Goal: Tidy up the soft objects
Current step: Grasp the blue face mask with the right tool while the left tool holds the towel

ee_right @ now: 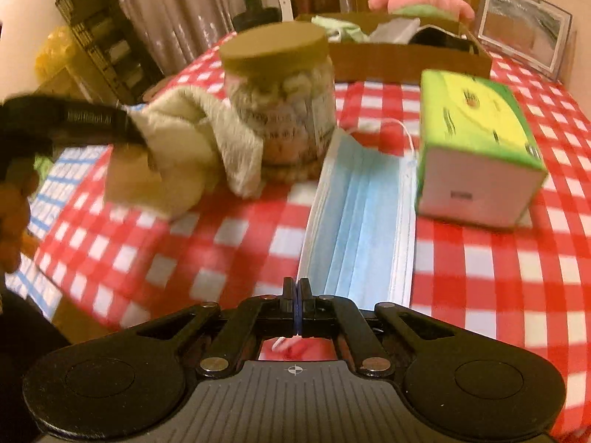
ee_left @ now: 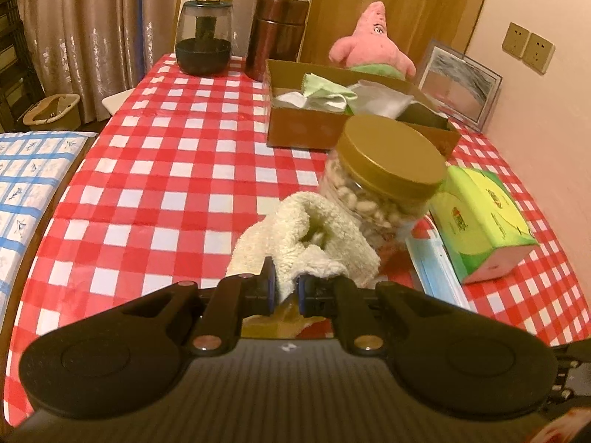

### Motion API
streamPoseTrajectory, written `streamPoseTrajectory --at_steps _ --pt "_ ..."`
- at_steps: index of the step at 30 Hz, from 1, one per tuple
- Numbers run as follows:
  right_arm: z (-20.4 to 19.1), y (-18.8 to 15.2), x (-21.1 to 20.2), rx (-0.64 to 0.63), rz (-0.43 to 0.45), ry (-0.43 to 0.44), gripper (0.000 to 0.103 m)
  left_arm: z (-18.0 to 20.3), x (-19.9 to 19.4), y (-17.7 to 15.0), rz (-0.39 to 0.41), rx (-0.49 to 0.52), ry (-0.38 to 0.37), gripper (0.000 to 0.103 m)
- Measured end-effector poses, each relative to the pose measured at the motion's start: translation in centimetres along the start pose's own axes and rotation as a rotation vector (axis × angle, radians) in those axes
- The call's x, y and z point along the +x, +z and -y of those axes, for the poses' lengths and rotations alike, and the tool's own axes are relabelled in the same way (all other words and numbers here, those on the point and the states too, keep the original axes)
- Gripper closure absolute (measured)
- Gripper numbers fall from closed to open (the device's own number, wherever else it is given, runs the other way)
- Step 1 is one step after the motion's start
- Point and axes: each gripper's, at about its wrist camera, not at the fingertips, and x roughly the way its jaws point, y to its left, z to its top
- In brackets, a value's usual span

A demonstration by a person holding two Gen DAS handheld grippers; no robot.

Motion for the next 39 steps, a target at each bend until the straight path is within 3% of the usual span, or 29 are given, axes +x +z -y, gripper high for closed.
streamPoseTrajectory --at_steps 5,6,8,9,10,16,26,32,38,39 --pt "0.1 -0.9 -0.1 0.012 -0.005 -0.011 0.101 0.3 -0.1 -0.3 -0.011 0.007 -0.001 0.093" --pt "0.2 -1.0 -0.3 0.021 0.005 -0.010 0.096 0.4 0.0 -0.4 -0.012 0.008 0.000 0.093" --pt "0.5 -1.0 -0.5 0.048 0.030 -0.012 0.065 0.4 0.0 -0.3 -0.015 0.012 -0.001 0.093" --pt "0.7 -0.8 -0.6 0.060 0.043 -0.020 0.039 0.5 0.0 -0.3 -0.016 0.015 -0.001 0.093" --pt "0.8 -0.6 -0.5 0.071 0.057 -0.031 0.033 0.5 0.1 -0.3 -0.017 0.018 -0.003 0.093" --pt "1.2 0.7 1.3 0.113 0.088 -0.093 0.025 0.6 0.5 -0.3 -0.021 0.021 -0.013 0.093" --pt "2.8 1.7 4.1 0.167 0.068 -0.204 0.024 0.6 0.7 -0.2 -0.020 0.035 -0.025 0.093" --pt "3.6 2.1 4.6 0.180 0.058 -0.210 0.026 0.8 0.8 -0.2 -0.024 0.041 -0.022 0.093" --pt "2.1 1.9 4.7 0.090 0.047 -0.225 0.058 0.9 0.7 -0.3 -0.030 0.047 -0.012 0.093" --pt "2.0 1.9 4.7 0.082 0.045 -0.224 0.071 1.0 0.7 -0.4 -0.031 0.048 -0.011 0.093"
